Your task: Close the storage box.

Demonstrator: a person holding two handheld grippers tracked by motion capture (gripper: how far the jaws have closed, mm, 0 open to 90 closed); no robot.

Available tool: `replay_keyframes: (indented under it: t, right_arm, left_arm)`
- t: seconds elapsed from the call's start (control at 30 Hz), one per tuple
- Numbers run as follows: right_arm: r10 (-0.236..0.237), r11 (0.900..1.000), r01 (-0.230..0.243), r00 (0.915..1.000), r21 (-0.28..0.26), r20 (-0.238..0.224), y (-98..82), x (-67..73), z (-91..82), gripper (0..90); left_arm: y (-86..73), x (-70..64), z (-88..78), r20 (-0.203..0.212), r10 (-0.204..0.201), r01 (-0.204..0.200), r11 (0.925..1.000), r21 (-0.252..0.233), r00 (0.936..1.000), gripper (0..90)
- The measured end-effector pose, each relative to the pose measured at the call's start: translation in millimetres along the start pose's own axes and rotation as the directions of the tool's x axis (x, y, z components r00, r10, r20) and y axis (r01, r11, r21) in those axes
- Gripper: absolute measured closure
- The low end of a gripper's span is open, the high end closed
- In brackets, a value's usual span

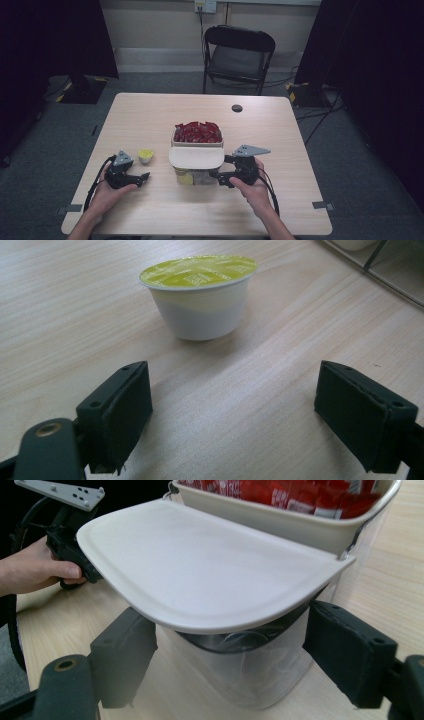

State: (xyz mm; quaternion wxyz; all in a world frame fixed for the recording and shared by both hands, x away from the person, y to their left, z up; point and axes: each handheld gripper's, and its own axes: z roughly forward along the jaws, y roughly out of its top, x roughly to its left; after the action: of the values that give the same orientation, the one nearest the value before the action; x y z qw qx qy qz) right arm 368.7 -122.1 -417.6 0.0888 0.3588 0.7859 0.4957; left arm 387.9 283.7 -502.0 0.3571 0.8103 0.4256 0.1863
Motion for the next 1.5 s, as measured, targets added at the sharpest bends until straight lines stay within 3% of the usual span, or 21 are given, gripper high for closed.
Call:
replay_keyframes:
  t: [0.5, 0.77, 1.0, 1.17, 1.5]
  right_arm:
    - [0.034, 0.999, -0.035, 0.9984, 0.027, 0.046, -15.0, -10.4, -0.3, 21.4]
    - [0.020, 0.998, -0.023, 0.9980, 0.051, 0.060, -22.0, -12.6, 1.0, 22.1]
    - [0.036, 0.999, -0.039, 0.9953, 0.034, 0.089, -24.6, -16.2, -7.0, 20.2]
    - [0.056, 0.998, -0.058, 0.9885, 0.007, 0.140, -25.5, -25.8, -19.6, 17.2]
    - [0.096, 0.995, -0.092, 0.9753, -0.032, 0.199, -20.9, -48.3, -38.5, 16.5]
  left_arm:
    - [0.0, 0.0, 0.1, 0.000, -0.001, 0.001, 1.0000, -0.001, 1.0000, 14.8]
    - [0.0, 0.0, 0.1, 0.000, -0.001, 0.001, 1.0000, -0.001, 1.0000, 14.8]
    - [0.0, 0.0, 0.1, 0.000, -0.001, 0.001, 1.0000, -0.001, 1.0000, 14.8]
    - [-0.1, 0.8, 0.0, 0.008, 0.003, -0.003, 1.0000, 0.000, 1.0000, 14.7]
    - [0.0, 2.5, -0.2, 0.013, 0.013, -0.013, 0.9999, 0.003, 0.9998, 14.8]
